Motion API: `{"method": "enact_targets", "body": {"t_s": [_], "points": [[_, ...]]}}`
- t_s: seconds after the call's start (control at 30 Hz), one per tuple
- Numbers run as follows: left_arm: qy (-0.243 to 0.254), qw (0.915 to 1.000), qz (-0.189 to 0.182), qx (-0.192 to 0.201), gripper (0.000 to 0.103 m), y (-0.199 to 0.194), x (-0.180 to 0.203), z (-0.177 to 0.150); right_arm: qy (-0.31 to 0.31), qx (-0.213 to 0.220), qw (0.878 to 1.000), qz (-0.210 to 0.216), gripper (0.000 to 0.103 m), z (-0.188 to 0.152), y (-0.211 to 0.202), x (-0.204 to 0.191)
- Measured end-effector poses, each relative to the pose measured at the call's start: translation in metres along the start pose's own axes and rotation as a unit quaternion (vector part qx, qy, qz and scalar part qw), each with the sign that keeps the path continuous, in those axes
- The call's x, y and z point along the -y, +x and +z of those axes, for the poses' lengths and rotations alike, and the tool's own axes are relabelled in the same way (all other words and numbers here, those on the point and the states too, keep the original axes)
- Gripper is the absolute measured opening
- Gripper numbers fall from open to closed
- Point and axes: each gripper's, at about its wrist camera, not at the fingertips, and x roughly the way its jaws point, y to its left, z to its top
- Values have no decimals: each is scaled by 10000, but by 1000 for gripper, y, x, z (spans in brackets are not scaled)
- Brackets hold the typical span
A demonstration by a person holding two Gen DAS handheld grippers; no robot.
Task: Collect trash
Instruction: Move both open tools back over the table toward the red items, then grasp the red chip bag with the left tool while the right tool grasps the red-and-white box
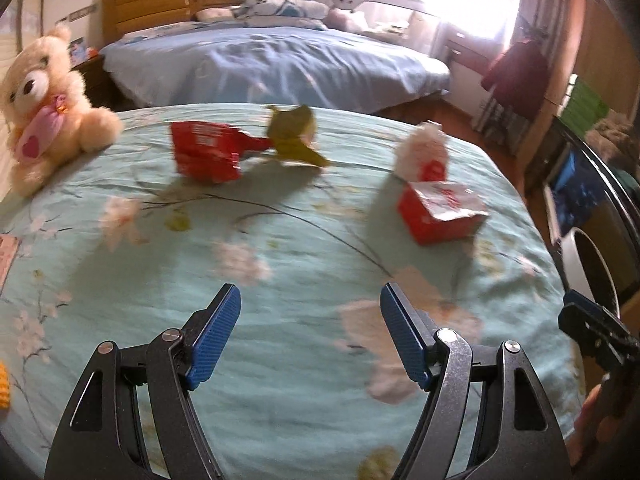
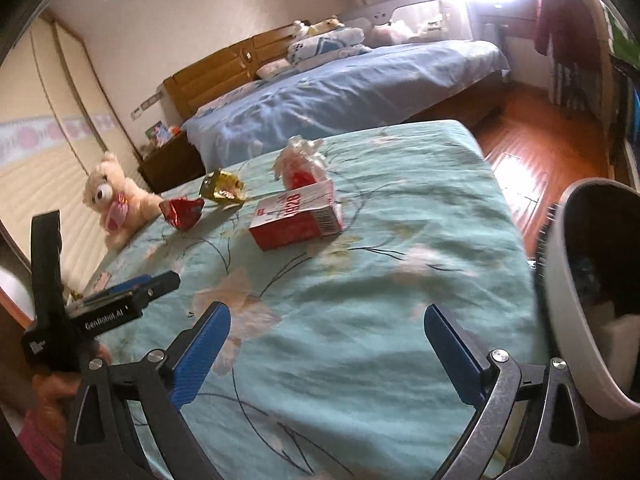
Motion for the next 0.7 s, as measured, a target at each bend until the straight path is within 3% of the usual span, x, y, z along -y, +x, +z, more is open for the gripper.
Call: {"method": "enact_targets", "body": {"t_s": [0.43, 0.7], "points": [[-271, 9987, 409, 125, 77, 26, -39, 36, -620, -240, 9977, -133, 100, 30, 59, -39], [-376, 9975, 565, 192, 78, 51, -60, 67, -703, -476, 9958, -339, 100, 42, 93, -40]]}}
